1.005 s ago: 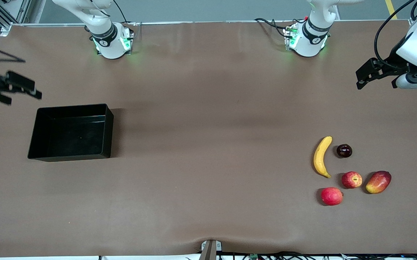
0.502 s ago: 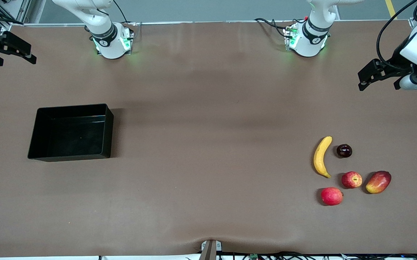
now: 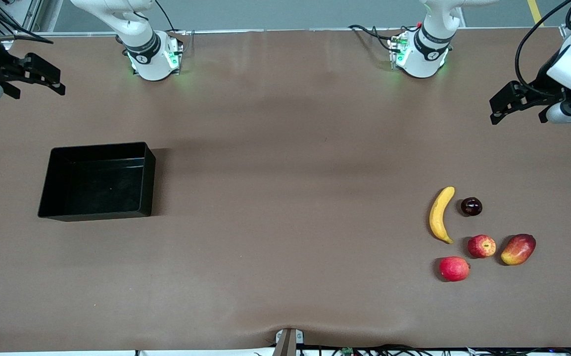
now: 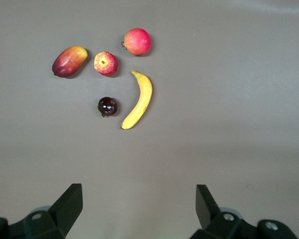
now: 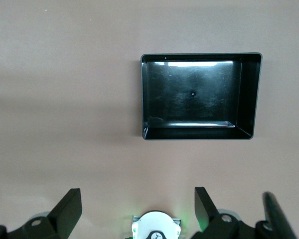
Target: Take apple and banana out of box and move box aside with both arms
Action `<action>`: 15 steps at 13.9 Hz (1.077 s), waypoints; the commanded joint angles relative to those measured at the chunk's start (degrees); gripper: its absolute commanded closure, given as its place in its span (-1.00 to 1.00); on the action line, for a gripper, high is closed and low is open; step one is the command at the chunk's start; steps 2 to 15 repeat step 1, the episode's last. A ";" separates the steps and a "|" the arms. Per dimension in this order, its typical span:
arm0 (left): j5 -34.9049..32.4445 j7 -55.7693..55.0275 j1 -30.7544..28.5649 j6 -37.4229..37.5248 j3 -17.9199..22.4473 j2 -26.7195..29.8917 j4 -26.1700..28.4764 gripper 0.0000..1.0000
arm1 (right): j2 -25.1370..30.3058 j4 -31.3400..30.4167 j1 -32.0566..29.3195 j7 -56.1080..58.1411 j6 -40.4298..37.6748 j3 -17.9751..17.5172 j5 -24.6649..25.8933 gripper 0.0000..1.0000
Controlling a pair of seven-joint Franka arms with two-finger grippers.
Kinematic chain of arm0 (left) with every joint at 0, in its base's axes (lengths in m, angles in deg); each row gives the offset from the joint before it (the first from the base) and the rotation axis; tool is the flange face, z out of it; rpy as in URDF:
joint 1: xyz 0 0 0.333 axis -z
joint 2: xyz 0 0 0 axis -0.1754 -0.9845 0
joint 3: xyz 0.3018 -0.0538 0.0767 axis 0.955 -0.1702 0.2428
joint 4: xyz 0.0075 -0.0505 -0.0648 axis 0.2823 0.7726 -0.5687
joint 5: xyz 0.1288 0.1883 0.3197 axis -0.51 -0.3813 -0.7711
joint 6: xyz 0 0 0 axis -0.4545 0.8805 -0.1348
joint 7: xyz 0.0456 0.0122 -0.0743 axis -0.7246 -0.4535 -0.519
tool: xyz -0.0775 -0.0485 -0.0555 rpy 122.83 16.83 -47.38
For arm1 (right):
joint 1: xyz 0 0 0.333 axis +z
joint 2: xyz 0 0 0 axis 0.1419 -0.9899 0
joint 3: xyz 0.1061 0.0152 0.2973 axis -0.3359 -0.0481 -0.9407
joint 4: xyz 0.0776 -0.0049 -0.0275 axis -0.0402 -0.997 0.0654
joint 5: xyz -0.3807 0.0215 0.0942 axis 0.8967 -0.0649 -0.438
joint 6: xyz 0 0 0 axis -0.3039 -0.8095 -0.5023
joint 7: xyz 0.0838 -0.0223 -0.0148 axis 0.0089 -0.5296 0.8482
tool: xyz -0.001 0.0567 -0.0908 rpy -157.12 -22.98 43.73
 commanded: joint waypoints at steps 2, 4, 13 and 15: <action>0.20 0.65 -0.01 0.94 -0.14 -0.46 -1.25 -1.00 | 1.10 -0.97 -0.24 -0.02 -0.01 0.55 0.99 -1.00; 0.20 0.65 -0.01 0.94 -0.14 -0.46 -1.25 -1.00 | 1.10 -0.97 -0.24 -0.02 -0.01 0.55 0.99 -1.00; 0.20 0.65 -0.01 0.94 -0.14 -0.46 -1.25 -1.00 | 1.10 -0.97 -0.24 -0.02 -0.01 0.55 0.99 -1.00; 0.20 0.65 -0.01 0.94 -0.14 -0.46 -1.25 -1.00 | 1.10 -0.97 -0.24 -0.02 -0.01 0.55 0.99 -1.00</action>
